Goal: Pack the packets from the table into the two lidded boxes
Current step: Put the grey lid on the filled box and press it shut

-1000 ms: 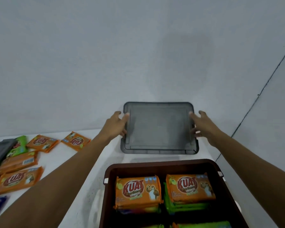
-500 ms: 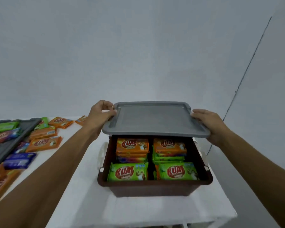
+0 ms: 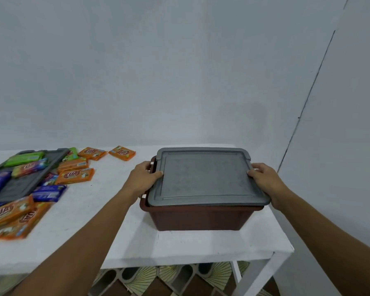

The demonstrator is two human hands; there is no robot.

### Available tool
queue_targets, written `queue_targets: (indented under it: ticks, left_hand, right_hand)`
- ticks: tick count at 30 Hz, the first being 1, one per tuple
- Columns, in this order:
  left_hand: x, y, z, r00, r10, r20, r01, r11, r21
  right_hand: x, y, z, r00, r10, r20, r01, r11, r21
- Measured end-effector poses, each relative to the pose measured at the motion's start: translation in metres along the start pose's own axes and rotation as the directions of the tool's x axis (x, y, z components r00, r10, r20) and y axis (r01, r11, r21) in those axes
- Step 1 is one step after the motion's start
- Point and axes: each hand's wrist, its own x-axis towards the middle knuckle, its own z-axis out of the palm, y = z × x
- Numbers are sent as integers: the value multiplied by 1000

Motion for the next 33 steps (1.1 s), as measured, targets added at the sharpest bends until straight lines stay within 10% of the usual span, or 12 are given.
queue_targets:
  ticks: [23, 29, 33]
  left_hand:
    - [-16, 23, -1, 992, 114, -59, -115, 993, -7]
    - [-22, 5, 0, 998, 36, -46, -36, 999, 10]
    - [-23, 2, -2, 995, -94, -39, 94, 996, 3]
  right_hand:
    - [-9, -50, -15, 995, -90, 32, 86, 991, 99]
    - [-14, -11, 11, 986, -145, -85, 115, 952, -282]
    - [-18, -1, 13, 998, -56, -26, 48, 970, -240]
